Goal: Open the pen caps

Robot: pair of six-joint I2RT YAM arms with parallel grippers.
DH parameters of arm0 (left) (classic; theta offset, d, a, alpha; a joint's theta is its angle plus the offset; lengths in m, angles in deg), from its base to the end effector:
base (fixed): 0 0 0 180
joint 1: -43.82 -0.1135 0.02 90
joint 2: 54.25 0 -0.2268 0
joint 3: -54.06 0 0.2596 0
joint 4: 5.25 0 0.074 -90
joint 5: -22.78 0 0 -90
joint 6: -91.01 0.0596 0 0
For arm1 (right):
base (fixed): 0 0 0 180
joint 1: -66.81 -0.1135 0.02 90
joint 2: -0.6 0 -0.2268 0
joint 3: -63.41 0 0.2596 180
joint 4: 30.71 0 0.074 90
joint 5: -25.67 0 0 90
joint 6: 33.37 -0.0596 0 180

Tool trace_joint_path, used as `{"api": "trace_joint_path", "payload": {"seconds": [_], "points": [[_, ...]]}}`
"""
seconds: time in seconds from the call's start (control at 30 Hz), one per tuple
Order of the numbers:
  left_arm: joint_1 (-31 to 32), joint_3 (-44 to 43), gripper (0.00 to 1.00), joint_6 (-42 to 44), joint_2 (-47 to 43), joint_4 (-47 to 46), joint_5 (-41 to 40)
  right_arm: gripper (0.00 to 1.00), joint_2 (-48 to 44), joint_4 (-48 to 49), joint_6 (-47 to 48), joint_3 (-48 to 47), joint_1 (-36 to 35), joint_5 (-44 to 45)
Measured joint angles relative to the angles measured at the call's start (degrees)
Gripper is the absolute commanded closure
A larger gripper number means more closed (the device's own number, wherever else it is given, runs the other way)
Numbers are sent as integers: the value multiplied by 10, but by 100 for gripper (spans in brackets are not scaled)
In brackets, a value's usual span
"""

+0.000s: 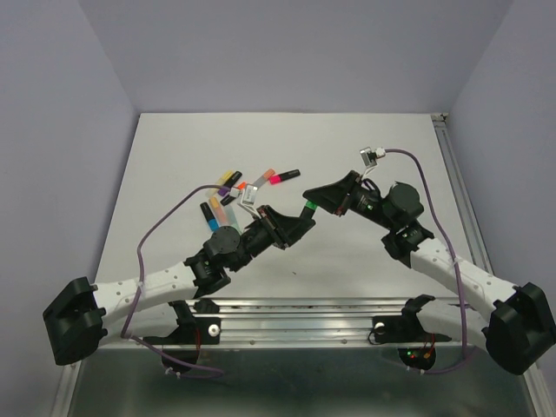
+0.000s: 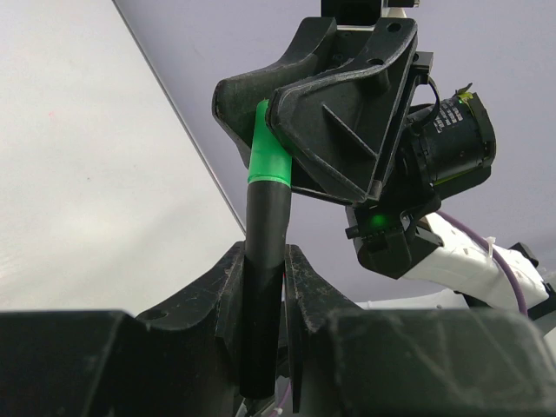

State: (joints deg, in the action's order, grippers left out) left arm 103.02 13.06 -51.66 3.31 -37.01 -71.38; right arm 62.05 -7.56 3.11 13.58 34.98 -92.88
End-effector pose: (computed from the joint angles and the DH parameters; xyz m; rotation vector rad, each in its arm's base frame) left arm 0.1450 -0.2348 0.2659 0.0142 1.4937 -1.5863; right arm 0.2311 0.1770 0.2857 -0.1789 1.5801 1.5443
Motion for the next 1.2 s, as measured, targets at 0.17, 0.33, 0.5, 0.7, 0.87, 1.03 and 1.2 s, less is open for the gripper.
{"api": "trace_joint_path", "payload": {"seconds": [0.17, 0.33, 0.5, 0.7, 0.87, 1.03, 1.2], "points": [[0, 0, 100, -1, 0, 0, -2, 99, 0, 0, 1, 0, -5, 7], [-2, -5, 93, 26, 10, 9, 12, 99, 12, 4, 17, -1, -5, -12], [-3, -34, 74, 62, 37, 59, 49, 99, 25, -9, 48, -8, -6, -31], [-2, -44, 60, 83, 43, 90, 72, 99, 23, -30, 78, -14, -17, -51], [0, -54, 53, 91, 43, 93, 67, 99, 23, -60, 82, -14, -32, -72], [0, -58, 53, 94, 38, 92, 59, 99, 21, -65, 71, -14, -39, -77], [0, -58, 55, 94, 31, 89, 55, 99, 12, -65, 56, -14, -40, -65]]}}
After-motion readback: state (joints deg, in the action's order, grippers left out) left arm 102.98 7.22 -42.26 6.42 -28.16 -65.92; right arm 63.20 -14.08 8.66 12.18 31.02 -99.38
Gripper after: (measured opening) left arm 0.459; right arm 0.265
